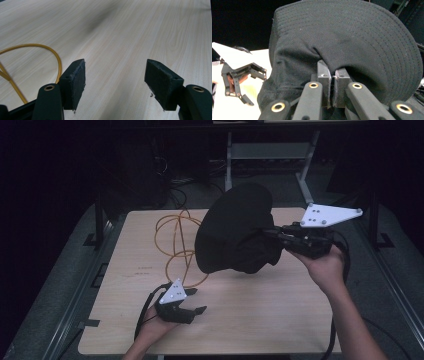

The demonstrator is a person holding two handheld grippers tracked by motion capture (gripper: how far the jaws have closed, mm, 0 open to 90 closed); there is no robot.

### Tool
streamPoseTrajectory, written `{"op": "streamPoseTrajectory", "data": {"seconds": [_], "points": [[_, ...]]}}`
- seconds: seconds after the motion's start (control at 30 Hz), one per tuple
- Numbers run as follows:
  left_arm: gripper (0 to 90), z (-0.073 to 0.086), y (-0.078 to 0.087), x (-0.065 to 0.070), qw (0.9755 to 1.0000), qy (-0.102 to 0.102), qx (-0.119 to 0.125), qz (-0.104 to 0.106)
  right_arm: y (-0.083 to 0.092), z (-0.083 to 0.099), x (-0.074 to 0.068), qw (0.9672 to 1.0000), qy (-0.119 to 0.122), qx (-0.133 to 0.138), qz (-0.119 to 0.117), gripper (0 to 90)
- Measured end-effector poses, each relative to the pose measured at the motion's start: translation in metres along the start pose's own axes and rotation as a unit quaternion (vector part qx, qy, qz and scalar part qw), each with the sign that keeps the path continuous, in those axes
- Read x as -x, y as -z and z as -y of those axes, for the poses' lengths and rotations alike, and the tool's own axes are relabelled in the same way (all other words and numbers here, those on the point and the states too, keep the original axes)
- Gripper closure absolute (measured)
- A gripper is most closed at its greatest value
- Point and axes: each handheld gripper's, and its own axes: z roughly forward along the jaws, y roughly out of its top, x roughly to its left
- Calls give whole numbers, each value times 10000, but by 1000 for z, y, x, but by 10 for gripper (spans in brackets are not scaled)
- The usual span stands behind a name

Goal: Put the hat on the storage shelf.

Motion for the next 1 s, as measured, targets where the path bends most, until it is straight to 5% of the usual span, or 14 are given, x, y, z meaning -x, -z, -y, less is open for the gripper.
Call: {"op": "streamPoseTrajectory", "data": {"seconds": [1.0], "points": [[327, -1, 0, 2, 10000, 42, 85, 22, -84, -69, -1, 9984, -16, 87, -554, 857]]}}
